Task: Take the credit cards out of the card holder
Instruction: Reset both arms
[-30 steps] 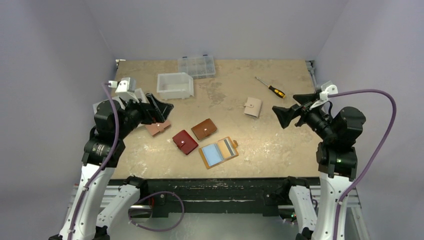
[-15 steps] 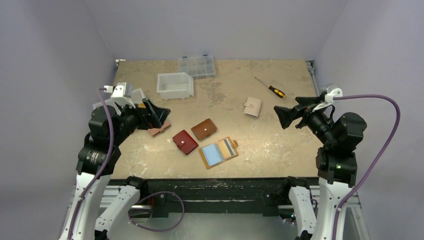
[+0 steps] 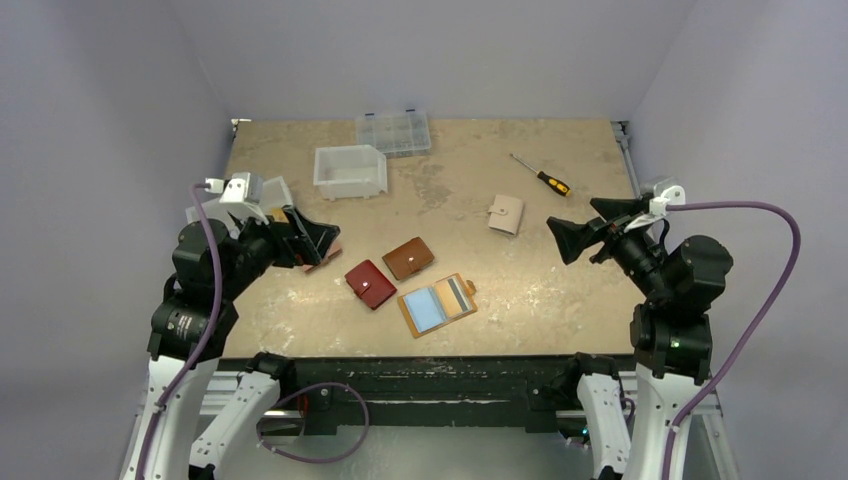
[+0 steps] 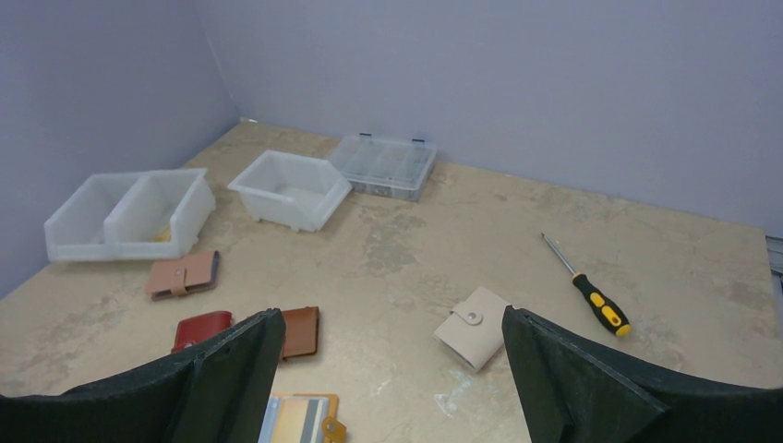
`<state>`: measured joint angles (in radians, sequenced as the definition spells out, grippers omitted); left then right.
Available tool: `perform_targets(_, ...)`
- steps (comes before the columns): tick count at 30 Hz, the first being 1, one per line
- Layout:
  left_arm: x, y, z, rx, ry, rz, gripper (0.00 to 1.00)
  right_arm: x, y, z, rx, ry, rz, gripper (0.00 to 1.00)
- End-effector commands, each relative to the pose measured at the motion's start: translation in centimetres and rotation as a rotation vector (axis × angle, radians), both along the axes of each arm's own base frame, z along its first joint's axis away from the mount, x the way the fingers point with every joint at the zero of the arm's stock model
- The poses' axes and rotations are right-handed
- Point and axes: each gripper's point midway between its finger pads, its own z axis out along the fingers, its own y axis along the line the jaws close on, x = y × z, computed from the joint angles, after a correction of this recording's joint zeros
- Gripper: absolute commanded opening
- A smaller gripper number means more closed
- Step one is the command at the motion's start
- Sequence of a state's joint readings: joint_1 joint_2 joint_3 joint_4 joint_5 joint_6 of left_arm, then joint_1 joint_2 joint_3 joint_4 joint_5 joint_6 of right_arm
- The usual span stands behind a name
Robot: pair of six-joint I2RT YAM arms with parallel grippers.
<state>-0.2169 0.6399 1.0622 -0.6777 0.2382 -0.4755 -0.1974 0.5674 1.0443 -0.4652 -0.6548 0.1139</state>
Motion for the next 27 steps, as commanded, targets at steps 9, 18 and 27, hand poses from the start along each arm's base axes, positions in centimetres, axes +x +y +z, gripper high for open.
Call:
perform_targets(9,-0.55,-0.38,0.57,-0.006,-0.025,-0.034,0.99,-0.16,0.16,1.04,0.004,-0.037,0.008,0.99)
perform_targets(18,-0.74,-0.38,0.41,0.001,-0.023,-0.040,0.99,0.12,0.01,0.95,0.011,-0.035,0.000,0.99)
perform_targets(27,-0.94,-0.60,0.43,-0.004,-0.020,-0.055,0.99,-0.10,0.13,0.80,0.005,-0.036,0.008,0.99)
